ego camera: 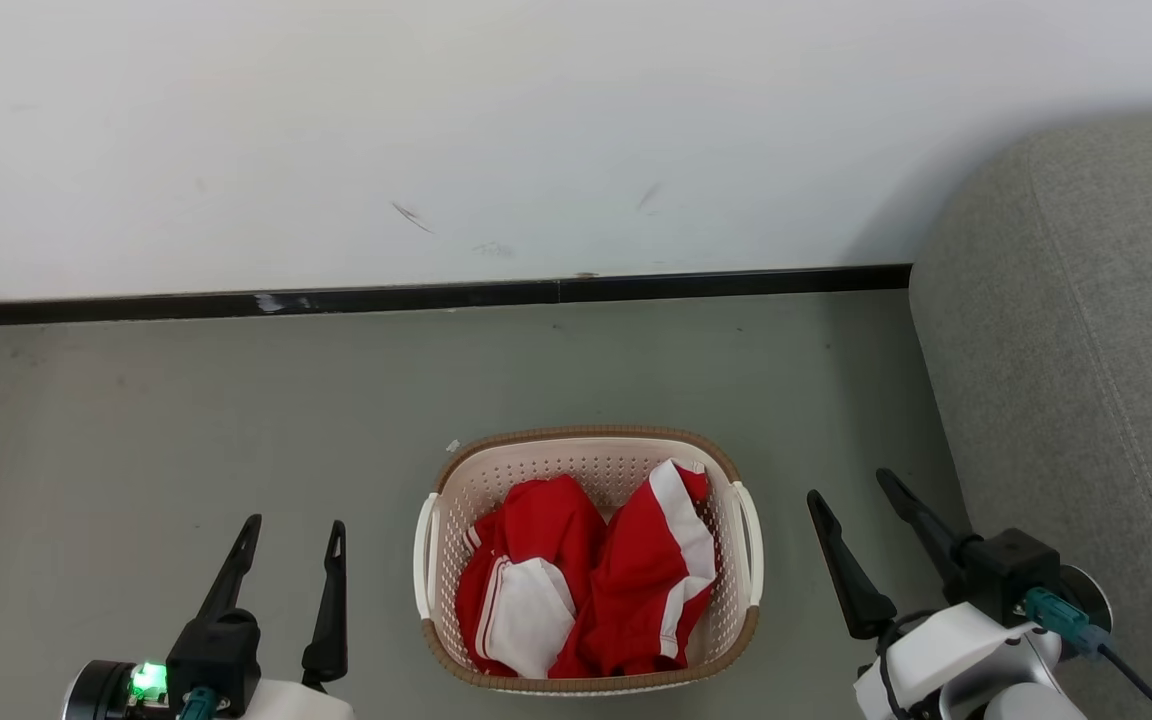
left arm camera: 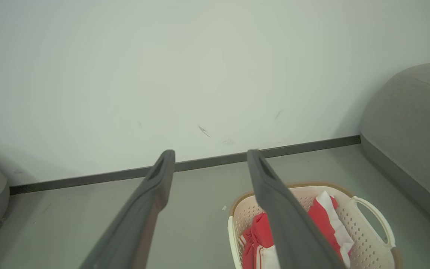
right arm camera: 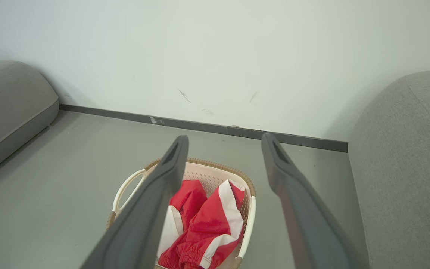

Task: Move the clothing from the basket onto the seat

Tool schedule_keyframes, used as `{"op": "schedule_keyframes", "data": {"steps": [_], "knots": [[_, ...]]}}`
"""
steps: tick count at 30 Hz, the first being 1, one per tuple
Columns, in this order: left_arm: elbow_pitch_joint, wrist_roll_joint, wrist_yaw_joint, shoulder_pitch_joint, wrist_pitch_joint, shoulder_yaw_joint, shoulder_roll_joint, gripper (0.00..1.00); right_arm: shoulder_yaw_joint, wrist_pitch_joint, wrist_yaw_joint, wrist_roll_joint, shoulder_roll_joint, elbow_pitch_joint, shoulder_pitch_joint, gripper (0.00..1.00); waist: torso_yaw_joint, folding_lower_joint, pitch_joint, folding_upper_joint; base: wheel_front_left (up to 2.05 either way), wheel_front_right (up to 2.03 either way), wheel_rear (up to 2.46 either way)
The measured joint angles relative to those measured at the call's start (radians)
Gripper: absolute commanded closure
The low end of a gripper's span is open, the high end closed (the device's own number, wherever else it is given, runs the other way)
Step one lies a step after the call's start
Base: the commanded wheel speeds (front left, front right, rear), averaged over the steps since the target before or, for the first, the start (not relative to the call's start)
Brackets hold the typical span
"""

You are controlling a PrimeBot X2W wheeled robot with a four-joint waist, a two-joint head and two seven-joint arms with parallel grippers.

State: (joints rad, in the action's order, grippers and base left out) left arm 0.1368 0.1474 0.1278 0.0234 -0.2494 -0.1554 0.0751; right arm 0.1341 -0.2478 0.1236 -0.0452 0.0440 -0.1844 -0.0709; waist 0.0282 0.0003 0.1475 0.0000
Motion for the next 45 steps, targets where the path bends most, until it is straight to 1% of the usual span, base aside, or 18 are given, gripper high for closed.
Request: {"op": "schedule_keyframes", "data": {"steps": [5,15,26,32,38,41,45], "knots": [[0.024,-0.010,-0.010,0.012,0.000,-0.002,0.021,0.00,-0.001,0.000,0.000,0.001,0.000,0.007,0.000,0.00,-0.002,0.0001,0.011,0.0000,0.00,0.00,0.00],[0.100,-0.036,-0.047,0.058,0.000,-0.041,0.049,0.00,-0.031,0.000,0.000,0.006,0.000,0.027,0.000,0.00,-0.010,0.0000,0.038,0.0000,0.00,0.00,0.00],[0.184,-0.073,-0.095,0.124,0.000,-0.101,0.050,0.00,-0.058,0.000,0.000,0.006,0.000,0.057,0.004,0.00,-0.023,0.0000,0.082,0.0000,0.00,0.00,0.00],[0.226,-0.088,-0.106,0.149,0.000,-0.128,0.049,0.00,-0.068,0.000,0.000,0.008,0.000,0.071,0.006,0.00,-0.030,-0.0001,0.108,0.0000,0.00,0.00,0.00],[0.263,-0.099,-0.131,0.204,0.000,-0.154,0.045,0.00,-0.081,0.000,0.000,0.013,0.000,0.091,0.006,0.00,-0.040,0.0000,0.143,0.0000,0.00,0.00,0.00],[0.281,-0.106,-0.132,0.229,0.000,-0.165,0.043,0.00,-0.082,0.000,0.000,0.013,0.000,0.108,0.006,0.00,-0.045,0.0000,0.163,0.0000,0.00,0.00,0.00],[0.306,-0.128,-0.146,0.262,0.000,-0.178,0.043,0.00,-0.084,0.000,0.000,0.014,0.000,0.123,0.005,0.00,-0.053,-0.0001,0.191,0.0000,0.00,0.00,0.00]]}}
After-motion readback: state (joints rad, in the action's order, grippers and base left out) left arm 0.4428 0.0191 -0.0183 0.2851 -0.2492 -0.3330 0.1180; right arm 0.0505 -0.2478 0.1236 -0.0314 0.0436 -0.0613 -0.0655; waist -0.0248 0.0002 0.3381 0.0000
